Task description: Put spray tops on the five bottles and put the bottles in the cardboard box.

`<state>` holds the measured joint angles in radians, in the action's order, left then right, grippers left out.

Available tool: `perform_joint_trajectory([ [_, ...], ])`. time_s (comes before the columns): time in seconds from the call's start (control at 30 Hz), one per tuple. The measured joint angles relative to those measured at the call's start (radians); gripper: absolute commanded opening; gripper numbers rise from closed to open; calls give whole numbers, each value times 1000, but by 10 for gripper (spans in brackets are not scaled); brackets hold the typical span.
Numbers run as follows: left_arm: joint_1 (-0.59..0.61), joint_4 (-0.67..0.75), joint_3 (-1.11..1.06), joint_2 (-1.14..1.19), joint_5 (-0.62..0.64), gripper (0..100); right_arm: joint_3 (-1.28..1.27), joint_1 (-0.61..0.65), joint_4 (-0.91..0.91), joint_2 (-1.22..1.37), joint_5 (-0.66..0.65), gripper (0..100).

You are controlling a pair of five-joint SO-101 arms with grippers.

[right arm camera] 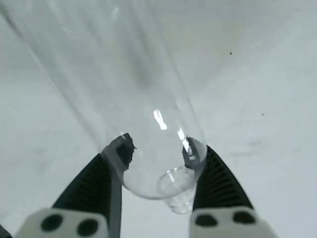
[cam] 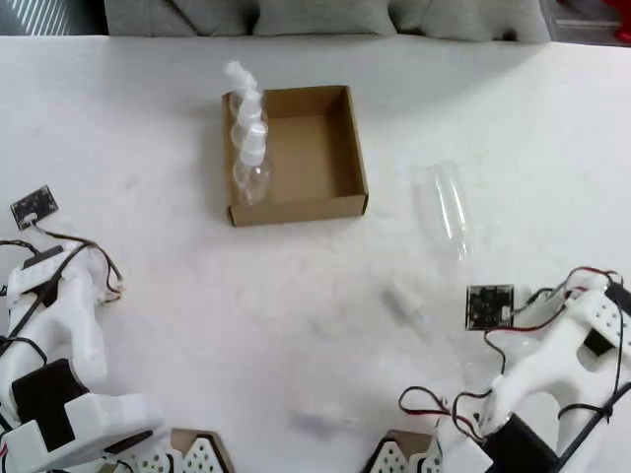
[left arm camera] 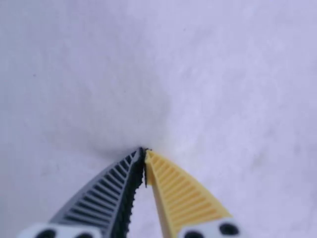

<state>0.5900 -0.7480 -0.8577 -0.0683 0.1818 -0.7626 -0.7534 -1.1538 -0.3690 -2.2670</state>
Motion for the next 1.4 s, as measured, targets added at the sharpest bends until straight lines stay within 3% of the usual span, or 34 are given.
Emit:
perform_joint_trajectory([
  [0.2, 0, 0, 0, 0, 0, 22, -84, -15, 137, 0, 3, 235],
  [0.33, 0, 0, 0, 0, 0, 22, -86, -8, 149, 0, 91, 239],
  [0.53, 0, 0, 0, 0, 0, 22, -81, 72, 149, 0, 325, 241],
  [0.77, 0, 0, 0, 0, 0, 22, -58, 126, 149, -5, 476, 236],
  [0.9, 0, 0, 0, 0, 0, 22, 48, 124, 149, -5, 681, 198],
  [1.07, 0, 0, 0, 0, 0, 22, 155, 94, 118, -5, 1051, 21],
  [1.17, 0, 0, 0, 0, 0, 22, 186, 61, 66, -5, 1201, 33],
  [1.4, 0, 0, 0, 0, 0, 22, 175, -51, -34, -2, 1413, 16],
])
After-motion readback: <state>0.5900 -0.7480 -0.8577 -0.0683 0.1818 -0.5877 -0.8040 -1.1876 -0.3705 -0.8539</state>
